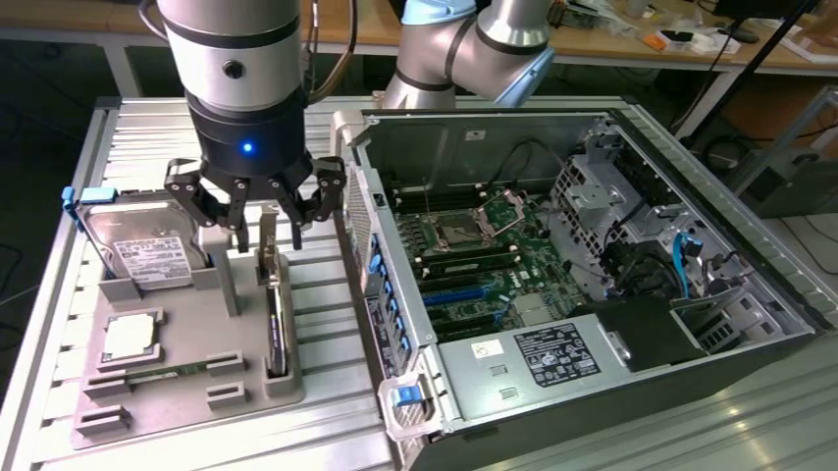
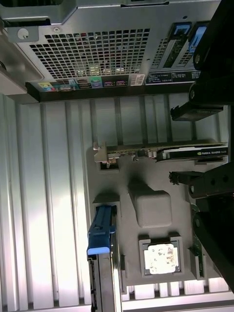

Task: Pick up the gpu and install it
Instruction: 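Pick up the gpu and move the gpu toward the slot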

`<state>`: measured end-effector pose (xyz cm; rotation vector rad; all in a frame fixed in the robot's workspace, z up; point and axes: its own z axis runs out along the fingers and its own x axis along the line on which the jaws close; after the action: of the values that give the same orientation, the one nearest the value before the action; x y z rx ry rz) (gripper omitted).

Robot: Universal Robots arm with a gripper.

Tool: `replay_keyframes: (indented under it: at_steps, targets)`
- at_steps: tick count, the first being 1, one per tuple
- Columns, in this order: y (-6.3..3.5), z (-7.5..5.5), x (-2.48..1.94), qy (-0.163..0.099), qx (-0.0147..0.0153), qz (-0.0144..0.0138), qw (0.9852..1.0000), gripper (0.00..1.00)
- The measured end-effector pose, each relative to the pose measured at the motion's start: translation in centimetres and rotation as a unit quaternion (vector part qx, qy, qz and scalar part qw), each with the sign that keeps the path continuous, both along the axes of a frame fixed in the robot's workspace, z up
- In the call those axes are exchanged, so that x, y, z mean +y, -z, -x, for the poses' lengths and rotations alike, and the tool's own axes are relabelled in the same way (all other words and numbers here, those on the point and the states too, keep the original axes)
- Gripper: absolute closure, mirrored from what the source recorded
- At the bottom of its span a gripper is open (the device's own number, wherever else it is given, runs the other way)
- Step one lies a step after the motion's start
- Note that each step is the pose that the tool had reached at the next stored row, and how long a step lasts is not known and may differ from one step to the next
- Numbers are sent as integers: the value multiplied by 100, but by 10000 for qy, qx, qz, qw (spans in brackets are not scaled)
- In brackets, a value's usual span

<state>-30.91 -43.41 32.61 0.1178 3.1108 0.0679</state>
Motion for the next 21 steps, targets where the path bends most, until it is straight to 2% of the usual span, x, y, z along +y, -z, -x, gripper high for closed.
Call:
replay_keyframes:
  at_steps: [21]
  targets:
    - [47, 1, 0, 0, 0, 0, 10000, 46]
